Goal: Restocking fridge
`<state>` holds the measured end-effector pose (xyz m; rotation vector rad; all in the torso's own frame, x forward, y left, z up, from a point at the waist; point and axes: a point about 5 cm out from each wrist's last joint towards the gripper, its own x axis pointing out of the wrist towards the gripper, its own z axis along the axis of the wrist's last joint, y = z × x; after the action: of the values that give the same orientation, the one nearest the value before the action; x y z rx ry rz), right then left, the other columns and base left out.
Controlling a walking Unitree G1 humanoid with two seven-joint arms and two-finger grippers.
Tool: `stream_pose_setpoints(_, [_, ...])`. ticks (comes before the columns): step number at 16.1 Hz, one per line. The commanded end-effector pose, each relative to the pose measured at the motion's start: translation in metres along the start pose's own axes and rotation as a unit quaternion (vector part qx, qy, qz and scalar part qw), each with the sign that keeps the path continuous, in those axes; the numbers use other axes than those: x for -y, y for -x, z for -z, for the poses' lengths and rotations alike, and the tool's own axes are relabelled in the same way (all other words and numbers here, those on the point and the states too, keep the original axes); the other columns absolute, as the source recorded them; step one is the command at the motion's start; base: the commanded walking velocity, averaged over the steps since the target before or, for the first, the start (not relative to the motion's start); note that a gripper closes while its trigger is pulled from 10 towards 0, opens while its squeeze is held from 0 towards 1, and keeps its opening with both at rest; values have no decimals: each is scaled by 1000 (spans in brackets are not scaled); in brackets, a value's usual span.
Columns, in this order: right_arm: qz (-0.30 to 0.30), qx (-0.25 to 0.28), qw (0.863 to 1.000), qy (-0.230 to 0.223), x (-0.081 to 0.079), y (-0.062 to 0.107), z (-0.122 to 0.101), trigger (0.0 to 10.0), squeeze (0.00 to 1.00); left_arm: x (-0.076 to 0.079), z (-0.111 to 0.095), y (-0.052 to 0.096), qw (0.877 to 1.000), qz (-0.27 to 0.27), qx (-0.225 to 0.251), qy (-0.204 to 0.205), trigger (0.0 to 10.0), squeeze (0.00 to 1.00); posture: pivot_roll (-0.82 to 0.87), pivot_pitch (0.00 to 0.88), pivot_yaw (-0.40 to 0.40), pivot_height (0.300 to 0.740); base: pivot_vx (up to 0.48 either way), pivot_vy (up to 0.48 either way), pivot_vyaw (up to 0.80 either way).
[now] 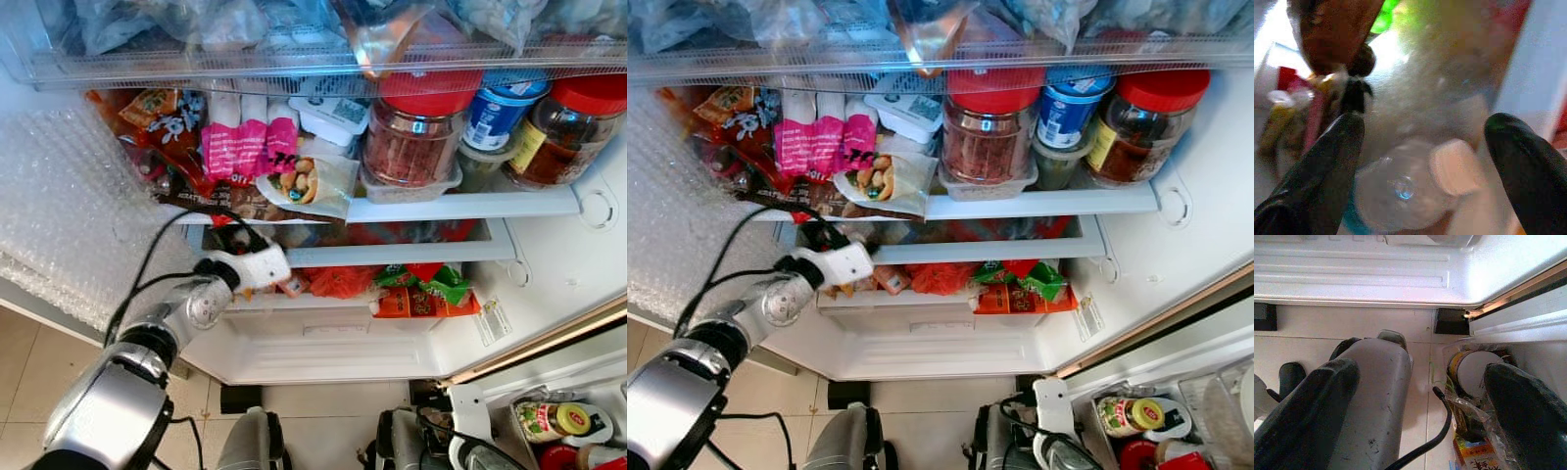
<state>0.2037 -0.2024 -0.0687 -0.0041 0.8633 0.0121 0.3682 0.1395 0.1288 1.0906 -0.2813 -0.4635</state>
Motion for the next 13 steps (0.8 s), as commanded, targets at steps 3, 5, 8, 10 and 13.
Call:
stream_pose_setpoints(3, [15, -101, 995, 9, 9, 14, 52, 10000, 0, 7, 3, 5, 1000, 20, -5, 17, 10000, 0, -46, 280, 21, 642, 0, 0, 0])
stream_pose_setpoints(5, [15, -101, 995, 8, 9, 14, 52, 10000, 0, 5, 2, 4, 1000, 19, 2, 25, 10000, 0, -47, 280, 22, 642, 0, 0, 0])
stream_pose_setpoints(8, [16, -101, 995, 9, 9, 13, 51, 10000, 0, 6, -5, 3, 998, 30, 26, 48, 10000, 0, -44, 277, 22, 642, 0, 0, 0])
stream_pose_setpoints(10, [15, -100, 995, 9, 9, 13, 51, 10000, 0, 13, -9, 4, 995, 56, 40, 74, 10000, 0, -44, 275, 23, 642, 0, 0, 0])
stream_pose_setpoints(13, [16, -100, 995, 9, 9, 13, 51, 10000, 0, 18, -10, 5, 986, 64, 41, 148, 10000, 0, -43, 270, 25, 642, 0, 0, 0])
